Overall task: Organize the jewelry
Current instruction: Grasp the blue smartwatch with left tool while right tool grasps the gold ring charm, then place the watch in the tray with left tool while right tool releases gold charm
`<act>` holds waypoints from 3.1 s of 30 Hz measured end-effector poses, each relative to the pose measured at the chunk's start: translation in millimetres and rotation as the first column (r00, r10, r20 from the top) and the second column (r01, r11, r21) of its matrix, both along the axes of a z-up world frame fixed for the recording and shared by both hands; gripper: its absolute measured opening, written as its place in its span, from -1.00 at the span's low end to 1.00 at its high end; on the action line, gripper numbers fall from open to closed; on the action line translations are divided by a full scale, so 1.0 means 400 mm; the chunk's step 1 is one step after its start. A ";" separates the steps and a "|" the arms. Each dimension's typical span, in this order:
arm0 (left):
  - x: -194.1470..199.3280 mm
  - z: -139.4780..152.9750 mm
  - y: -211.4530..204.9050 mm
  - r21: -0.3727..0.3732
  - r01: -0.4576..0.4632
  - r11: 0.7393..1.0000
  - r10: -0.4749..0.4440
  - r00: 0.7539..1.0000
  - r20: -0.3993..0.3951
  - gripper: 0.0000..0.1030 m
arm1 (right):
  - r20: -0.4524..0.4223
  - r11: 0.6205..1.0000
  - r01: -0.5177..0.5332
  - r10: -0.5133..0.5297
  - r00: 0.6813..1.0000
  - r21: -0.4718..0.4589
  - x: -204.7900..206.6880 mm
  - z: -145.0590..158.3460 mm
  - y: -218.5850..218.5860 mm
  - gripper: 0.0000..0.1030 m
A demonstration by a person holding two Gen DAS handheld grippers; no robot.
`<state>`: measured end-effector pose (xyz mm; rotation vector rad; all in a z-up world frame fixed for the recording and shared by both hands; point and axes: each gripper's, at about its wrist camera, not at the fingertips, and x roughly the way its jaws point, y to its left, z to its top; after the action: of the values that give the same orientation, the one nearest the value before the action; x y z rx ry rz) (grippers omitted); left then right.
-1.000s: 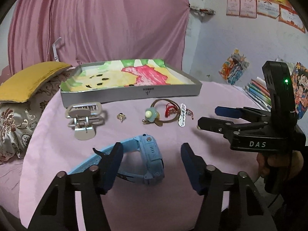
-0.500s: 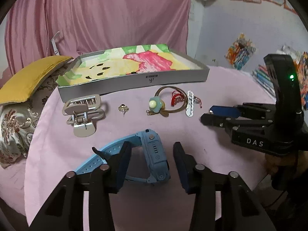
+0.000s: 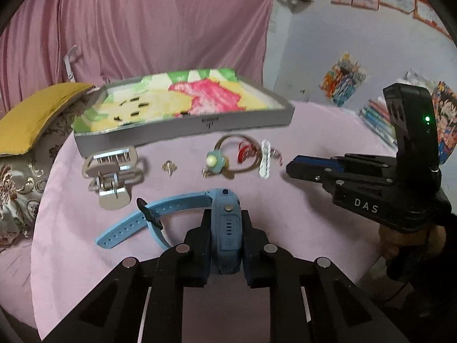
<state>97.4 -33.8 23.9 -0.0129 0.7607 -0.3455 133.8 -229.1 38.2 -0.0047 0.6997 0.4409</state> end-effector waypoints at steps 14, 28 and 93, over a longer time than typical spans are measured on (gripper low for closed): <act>0.043 0.150 0.046 -0.131 -0.078 0.988 0.120 0.926 0.357 -0.69 | 0.302 0.996 0.013 -0.040 0.953 0.090 0.034 0.161 0.048 -0.79; 0.241 0.149 0.095 -0.099 -0.167 0.981 0.192 0.909 0.369 -0.69 | 0.355 0.996 0.050 -0.074 0.932 0.077 0.158 0.168 0.110 -0.79; 0.173 0.124 0.187 -0.123 -0.294 0.948 0.317 0.902 0.293 0.97 | 0.328 0.973 0.159 -0.208 0.921 0.169 0.076 0.095 0.046 0.97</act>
<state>166.6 41.1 73.4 -0.1456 0.4225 -0.0709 164.1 -210.8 76.1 0.1131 0.3181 0.2962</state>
